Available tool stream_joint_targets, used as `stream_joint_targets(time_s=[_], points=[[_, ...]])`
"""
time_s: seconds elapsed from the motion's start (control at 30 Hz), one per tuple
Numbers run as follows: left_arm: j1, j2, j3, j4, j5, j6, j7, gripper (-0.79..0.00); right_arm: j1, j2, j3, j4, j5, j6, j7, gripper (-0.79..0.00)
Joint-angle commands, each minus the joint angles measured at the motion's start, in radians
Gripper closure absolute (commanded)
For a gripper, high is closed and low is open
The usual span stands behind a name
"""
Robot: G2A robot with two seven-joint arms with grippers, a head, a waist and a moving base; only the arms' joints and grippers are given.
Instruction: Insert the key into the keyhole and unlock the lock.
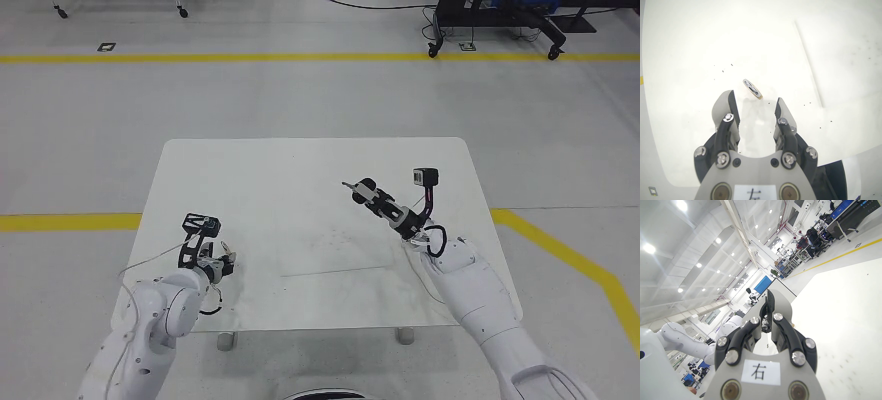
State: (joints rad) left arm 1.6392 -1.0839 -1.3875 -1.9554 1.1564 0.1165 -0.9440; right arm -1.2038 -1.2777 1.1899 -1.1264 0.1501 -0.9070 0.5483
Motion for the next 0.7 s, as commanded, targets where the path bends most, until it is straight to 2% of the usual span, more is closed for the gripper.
stream_joint_targets(time_s=[0.0, 0.13, 0.43, 0.53, 0.67], points=[[-0.011, -0.002, 0.001, 0.014, -0.002, 0.013, -0.003, -0.292, 0.0, 0.0, 0.0, 0.0, 0.0, 0.0, 0.0, 0.0], [-0.033, -0.006, 0.008, 0.036, -0.024, 0.029, -0.004, -0.256, 0.0, 0.0, 0.0, 0.0, 0.0, 0.0, 0.0, 0.0], [-0.084, -0.013, 0.03, 0.098, -0.048, 0.02, -0.007, -0.231, 0.0, 0.0, 0.0, 0.0, 0.0, 0.0, 0.0, 0.0], [-0.092, -0.015, 0.032, 0.105, -0.048, 0.022, -0.007, -0.203, 0.0, 0.0, 0.0, 0.0, 0.0, 0.0, 0.0, 0.0], [-0.106, -0.017, 0.032, 0.127, -0.059, 0.022, 0.001, -0.111, 0.0, 0.0, 0.0, 0.0, 0.0, 0.0, 0.0, 0.0]])
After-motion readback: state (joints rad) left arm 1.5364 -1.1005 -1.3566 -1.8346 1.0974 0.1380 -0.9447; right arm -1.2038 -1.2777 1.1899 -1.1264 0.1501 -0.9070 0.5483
